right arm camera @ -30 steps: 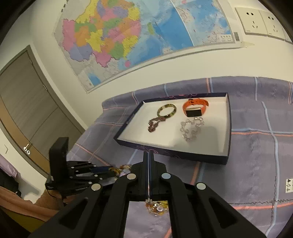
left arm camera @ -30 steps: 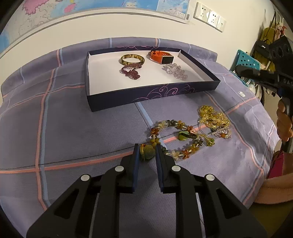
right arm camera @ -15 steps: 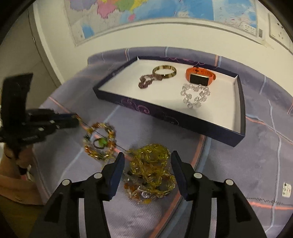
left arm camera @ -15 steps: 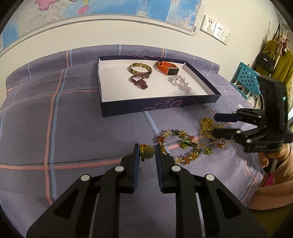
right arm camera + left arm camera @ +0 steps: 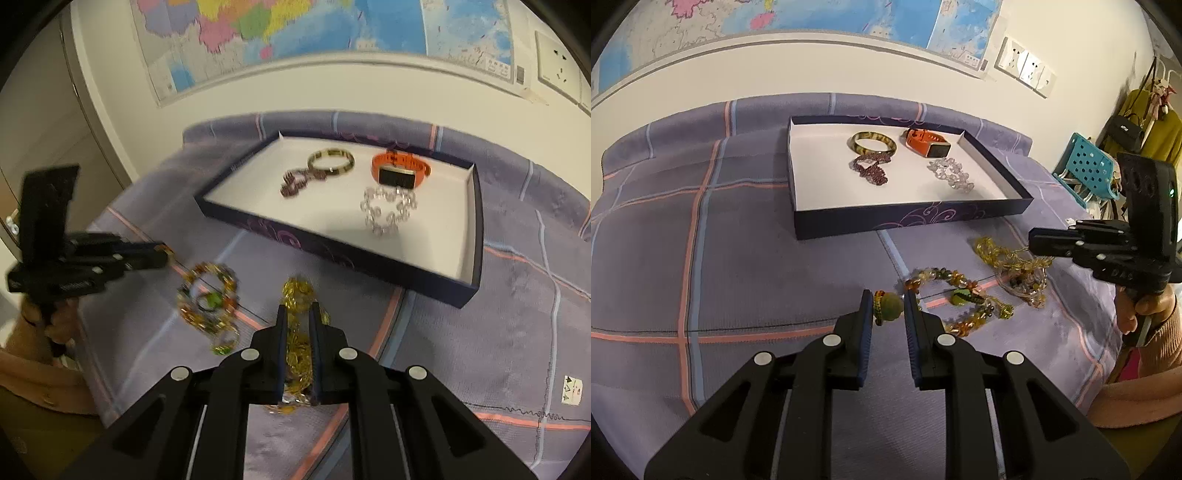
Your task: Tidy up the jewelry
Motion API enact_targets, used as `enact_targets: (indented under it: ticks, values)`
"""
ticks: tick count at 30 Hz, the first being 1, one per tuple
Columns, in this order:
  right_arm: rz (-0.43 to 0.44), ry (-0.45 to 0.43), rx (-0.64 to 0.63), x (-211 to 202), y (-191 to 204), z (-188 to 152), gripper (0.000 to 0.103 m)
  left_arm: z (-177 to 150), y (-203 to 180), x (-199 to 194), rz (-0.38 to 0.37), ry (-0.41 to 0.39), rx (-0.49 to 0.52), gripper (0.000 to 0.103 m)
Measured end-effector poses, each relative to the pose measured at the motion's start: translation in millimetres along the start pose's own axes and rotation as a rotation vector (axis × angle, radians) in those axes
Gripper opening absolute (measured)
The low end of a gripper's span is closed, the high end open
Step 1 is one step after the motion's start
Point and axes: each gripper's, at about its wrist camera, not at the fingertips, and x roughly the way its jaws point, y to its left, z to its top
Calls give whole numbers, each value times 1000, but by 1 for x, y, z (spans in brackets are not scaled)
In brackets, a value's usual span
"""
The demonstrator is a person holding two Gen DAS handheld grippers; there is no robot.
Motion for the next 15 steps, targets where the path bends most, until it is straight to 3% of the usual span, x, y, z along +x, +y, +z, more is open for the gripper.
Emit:
enact_targets:
  ticks: [6,10,15]
  values:
    - [66,-104,40,-34,1,20,7,8,-4,-9,-14,-31,9,17]
    - [66,-162,30,-53,3,34,7,19,-8,-18,-17,-59,24,17]
    - [36,-151,13,-53,2,38,7,27,-14,-23,-22,-83,46,17]
